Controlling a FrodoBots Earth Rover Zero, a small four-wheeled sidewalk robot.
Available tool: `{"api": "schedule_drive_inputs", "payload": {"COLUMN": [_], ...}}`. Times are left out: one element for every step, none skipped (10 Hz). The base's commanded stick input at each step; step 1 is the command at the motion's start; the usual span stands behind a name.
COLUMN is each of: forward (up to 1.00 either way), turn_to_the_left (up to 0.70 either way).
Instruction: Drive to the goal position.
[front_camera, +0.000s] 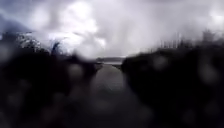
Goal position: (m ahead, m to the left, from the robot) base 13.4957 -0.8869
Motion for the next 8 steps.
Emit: {"api": "schedule_drive_inputs", "payload": {"forward": [0.7,0.7,0.7,0.7,0.7,0.7,0.7,0.7], "turn_to_the_left": [0.0,0.0,0.0,0.0,0.0,0.0,0.0,0.0]}}
